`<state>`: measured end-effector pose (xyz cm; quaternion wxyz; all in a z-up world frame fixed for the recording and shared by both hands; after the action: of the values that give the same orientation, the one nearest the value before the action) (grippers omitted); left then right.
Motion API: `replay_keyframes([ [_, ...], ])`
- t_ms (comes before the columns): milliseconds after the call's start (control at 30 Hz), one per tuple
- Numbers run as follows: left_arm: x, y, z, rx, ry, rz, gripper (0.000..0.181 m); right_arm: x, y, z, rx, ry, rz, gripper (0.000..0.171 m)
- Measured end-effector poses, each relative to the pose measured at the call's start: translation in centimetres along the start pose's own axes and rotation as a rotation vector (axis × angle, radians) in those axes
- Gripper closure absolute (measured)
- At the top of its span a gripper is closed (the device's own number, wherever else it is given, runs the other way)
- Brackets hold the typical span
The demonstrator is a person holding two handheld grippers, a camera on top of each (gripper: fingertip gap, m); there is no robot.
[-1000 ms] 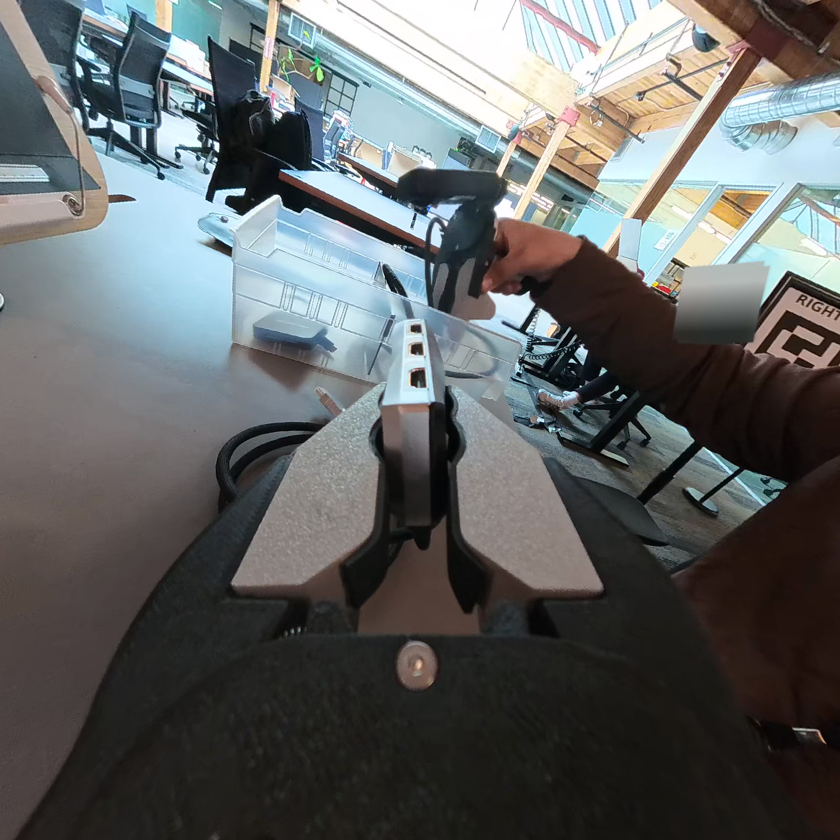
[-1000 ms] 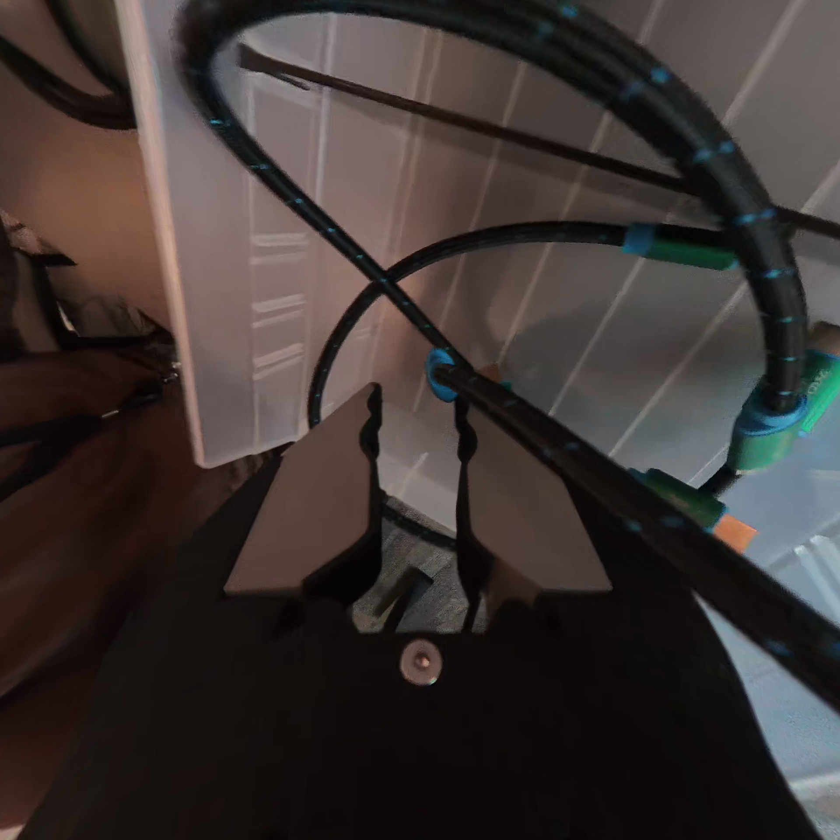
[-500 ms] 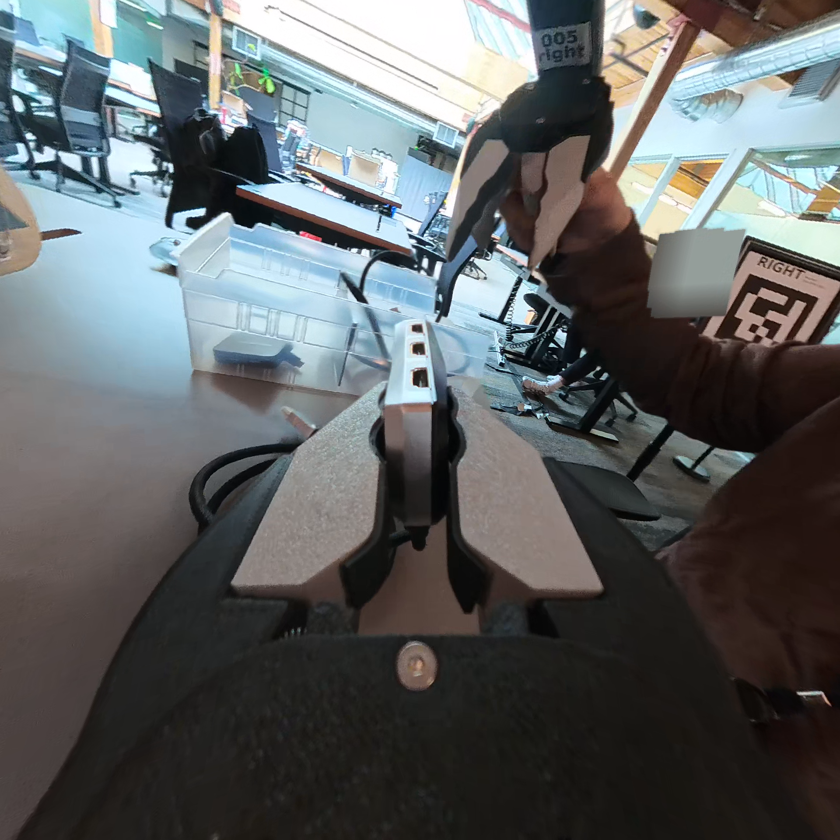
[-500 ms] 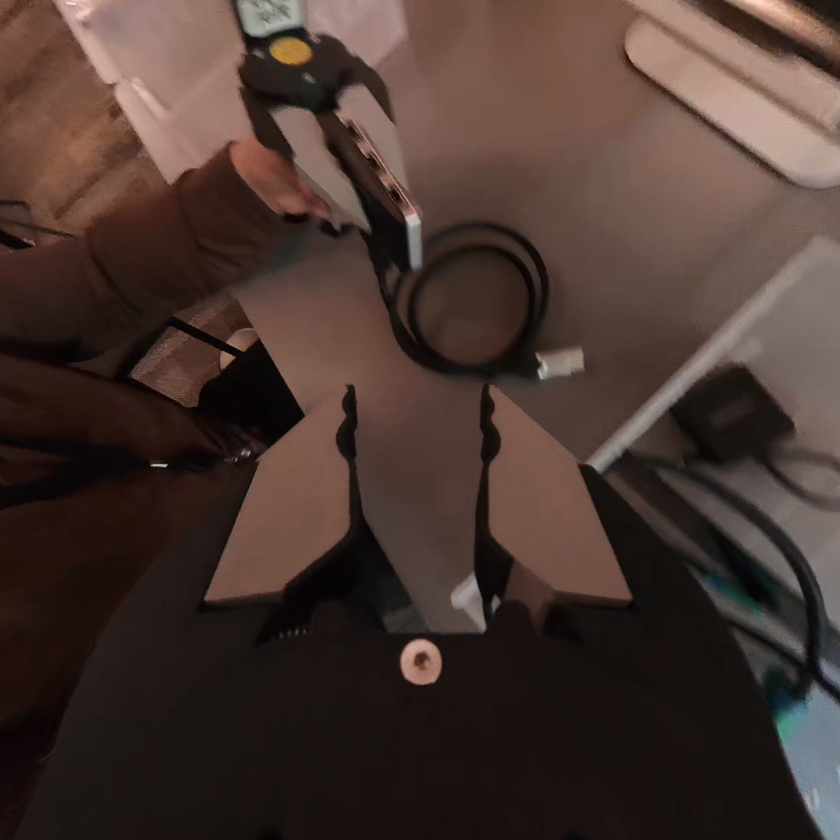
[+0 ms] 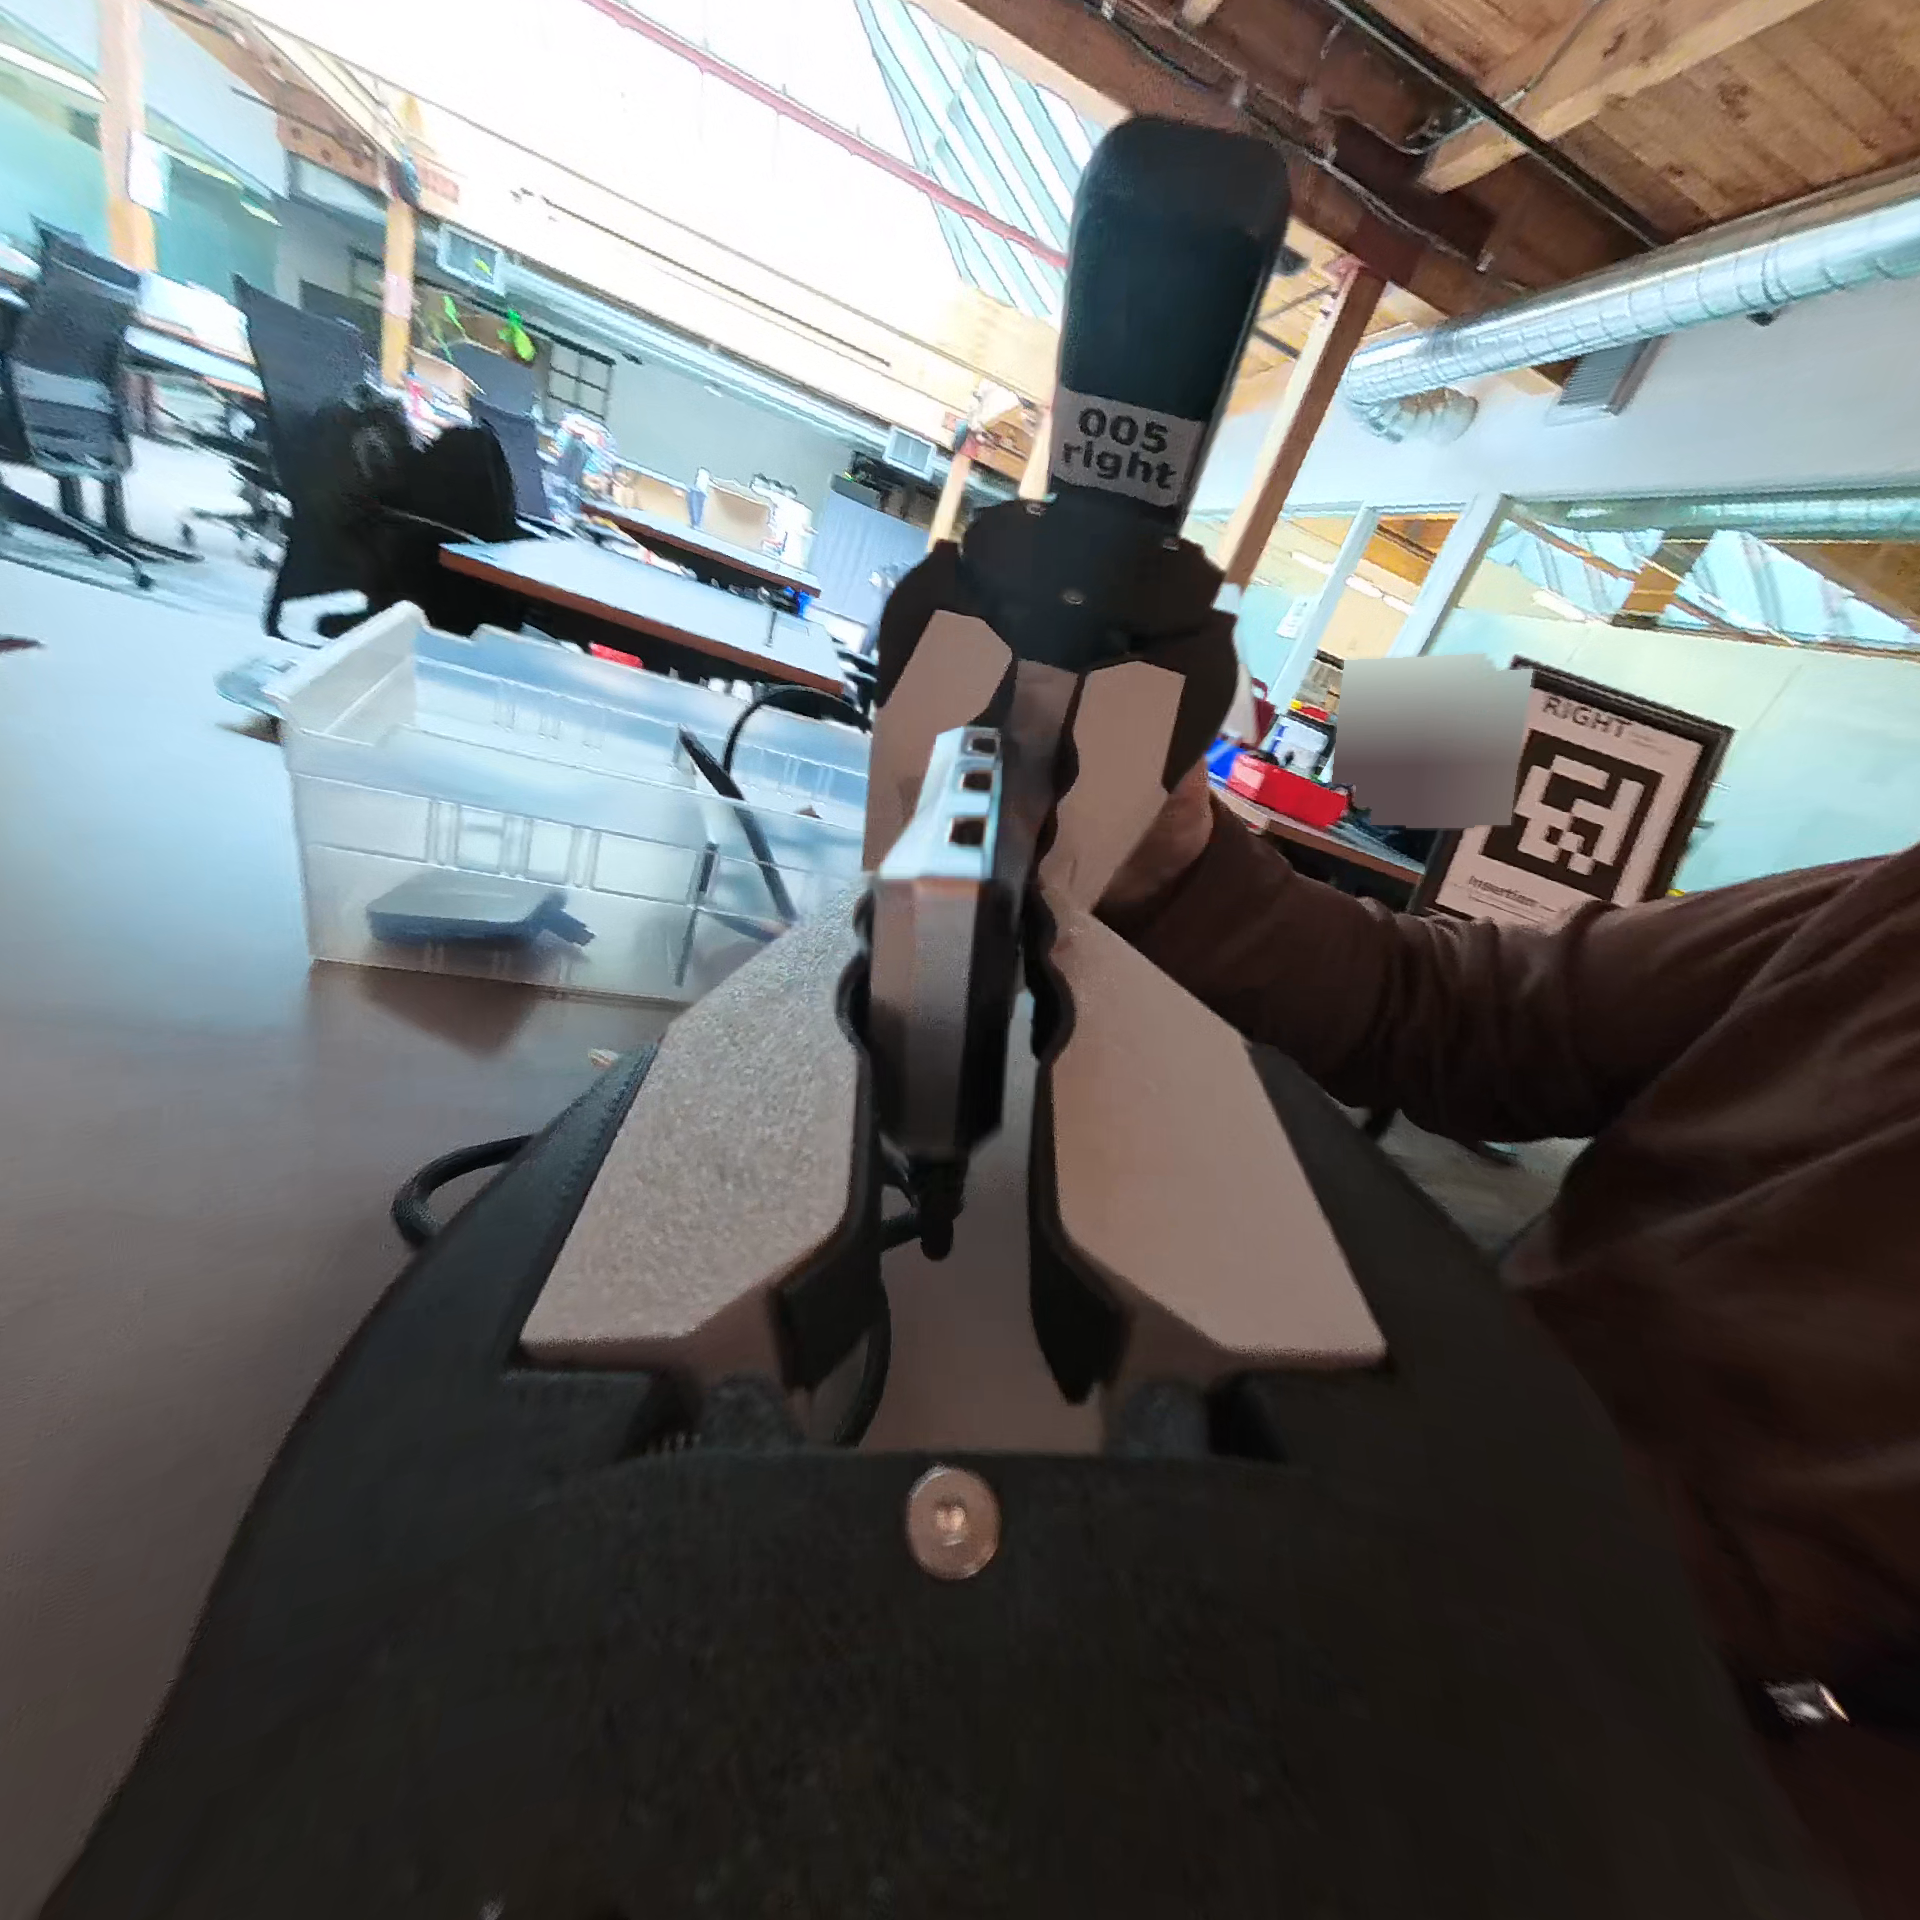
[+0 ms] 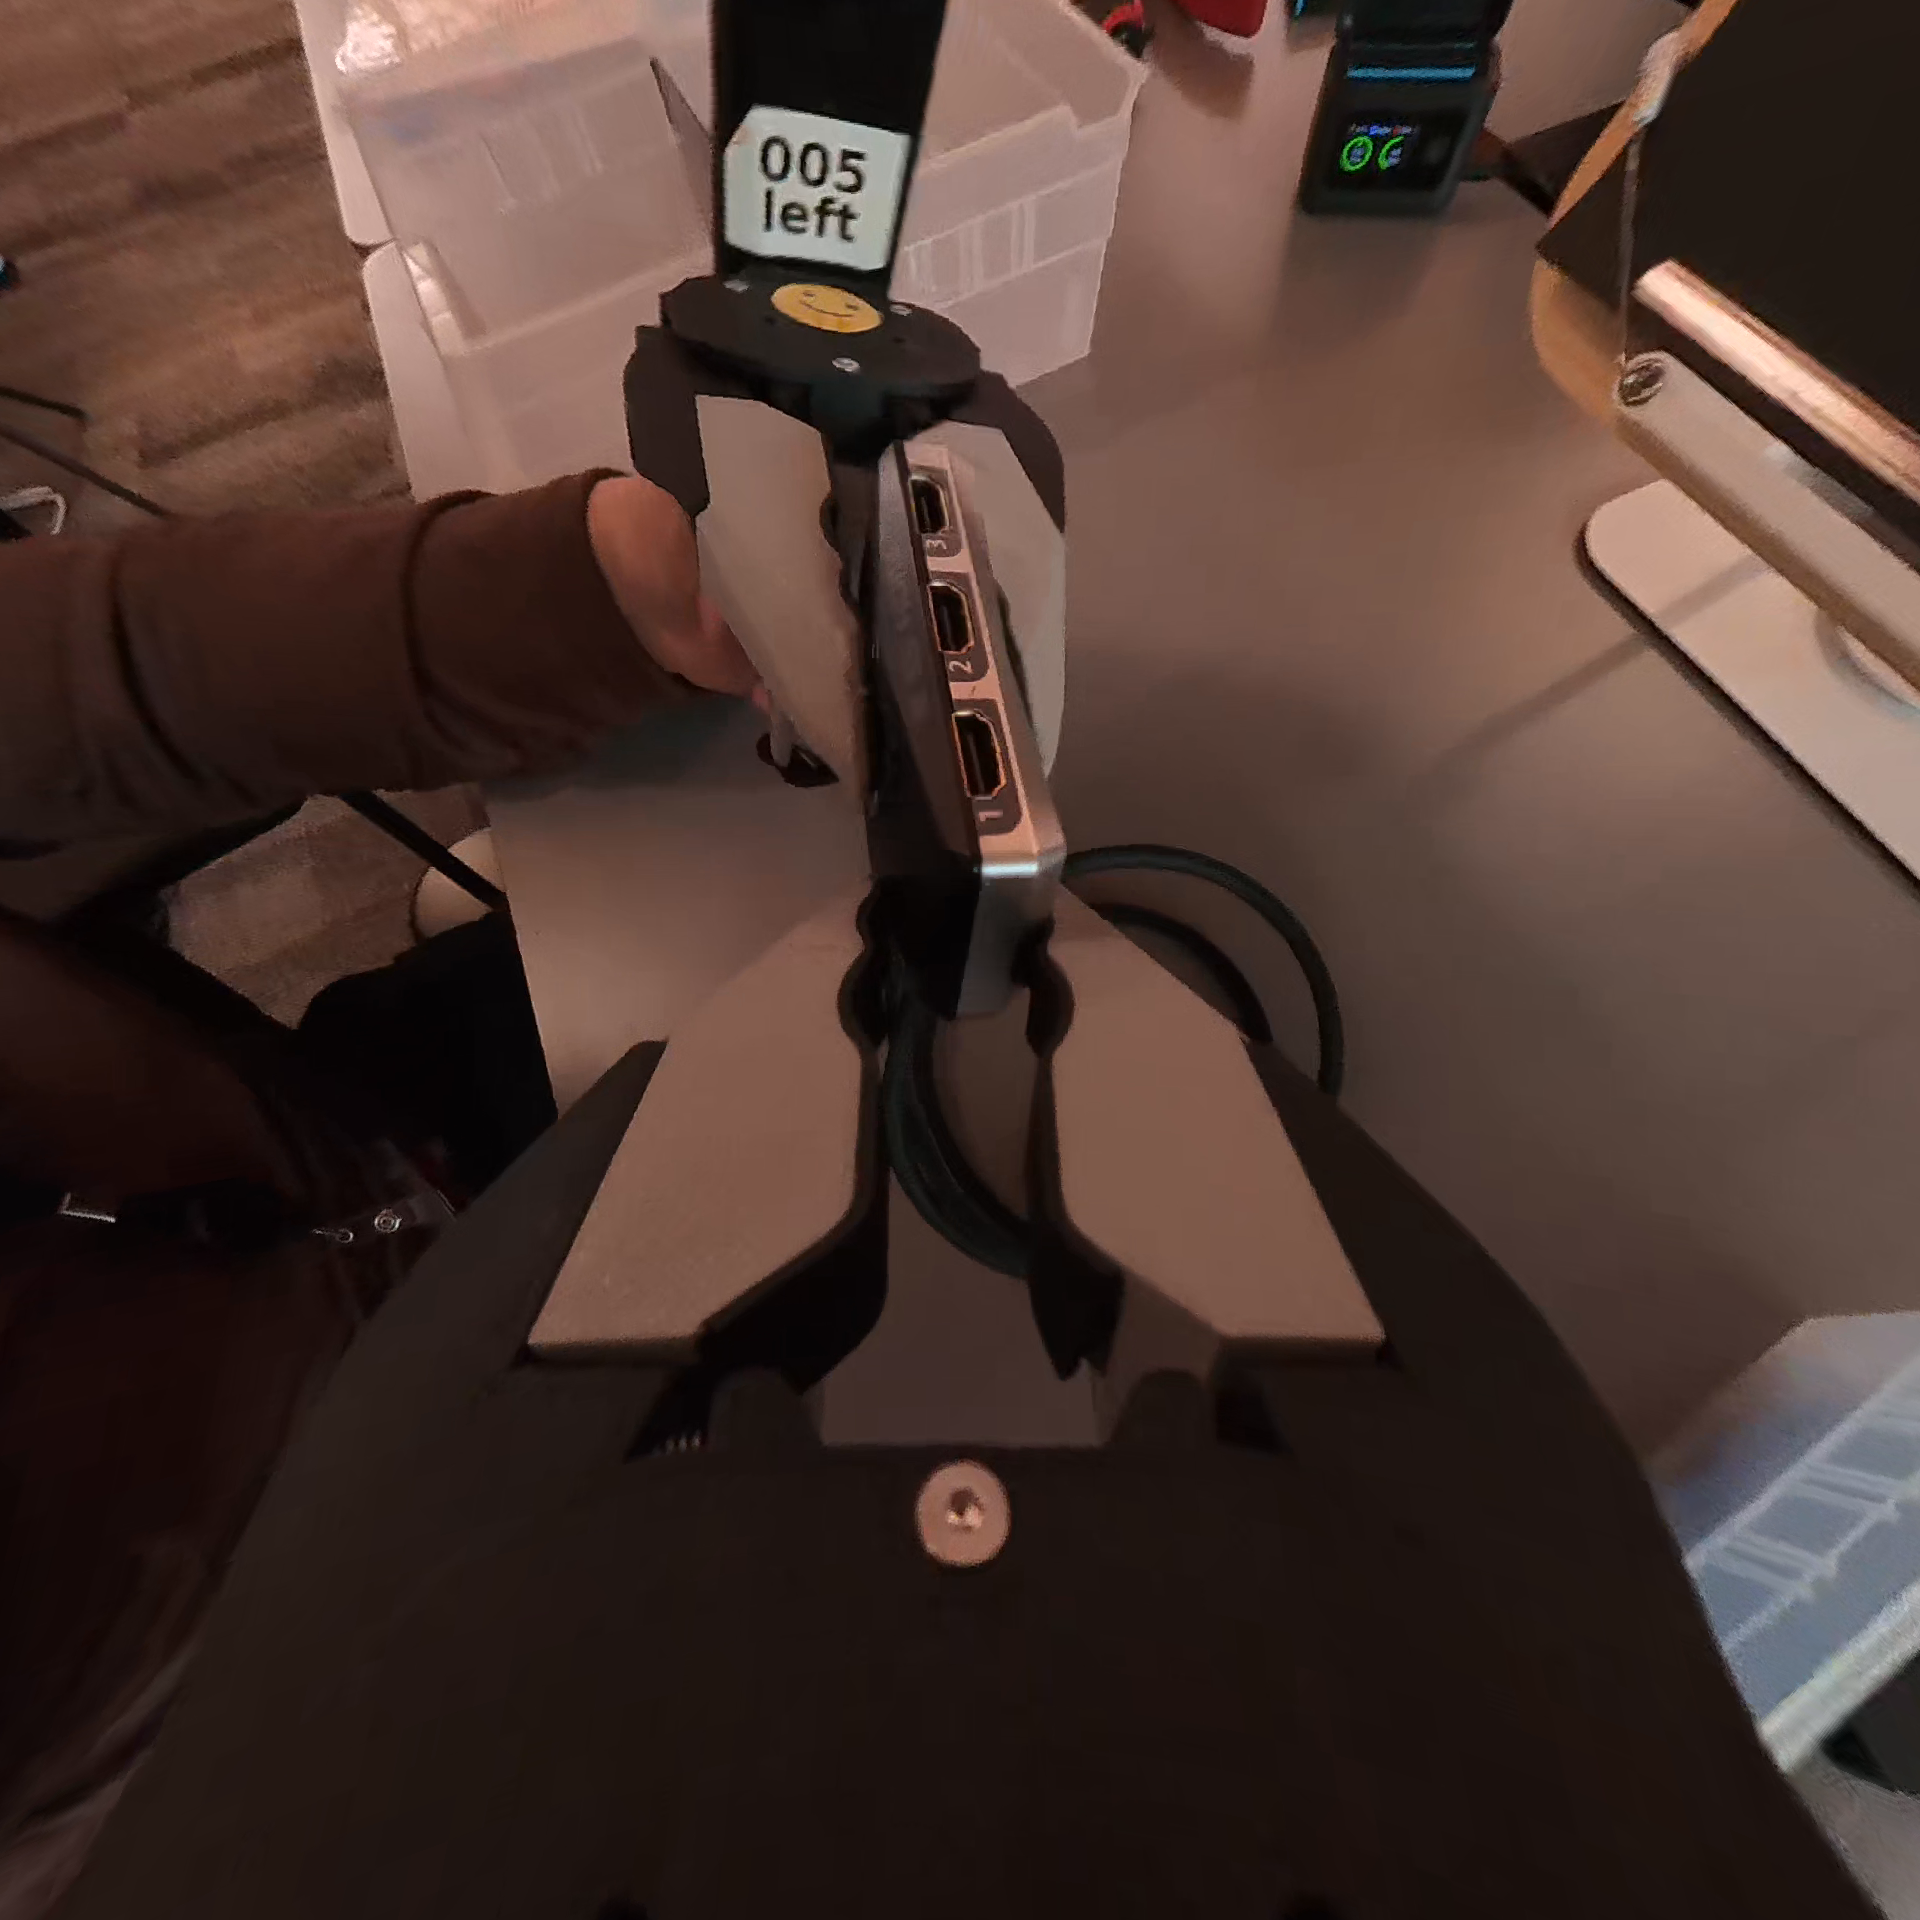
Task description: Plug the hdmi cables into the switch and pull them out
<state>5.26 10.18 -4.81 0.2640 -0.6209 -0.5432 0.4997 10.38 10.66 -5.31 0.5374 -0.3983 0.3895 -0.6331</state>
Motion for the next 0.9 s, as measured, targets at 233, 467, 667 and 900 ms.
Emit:
replay_keyframes([
  [233, 2.3, -3.5, 2.6, -0.147, -0.218, -0.136, 0.168, -3.1, -6.4, 6.6, -0.079, 0.253, 0.134, 0.153],
  [467, 4.1, -1.8, 2.9, -0.053, -0.293, -0.103, 0.173, -6.7, -15.6, 16.4, -0.210, 0.427, 0.134, 0.152],
  [667, 4.1, -1.4, 2.7, -0.035, -0.292, -0.098, 0.174, -10.2, -17.6, 22.4, -0.250, 0.580, 0.132, 0.153],
  [900, 4.3, -1.0, 2.7, -0.015, -0.297, -0.095, 0.175, -14.3, -14.4, 22.0, -0.148, 0.566, 0.095, 0.153],
])
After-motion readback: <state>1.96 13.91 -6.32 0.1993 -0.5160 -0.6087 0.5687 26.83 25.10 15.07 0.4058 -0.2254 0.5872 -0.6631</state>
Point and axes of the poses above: each gripper's, where its closed fingertips meet, z back along the fingers, y out of its underside, x = y × z across the jaws, the point moved 3 cm from there along z, back along the fingers, and after that the axes turned 13 degrees about -x, right-handed, at the moved point
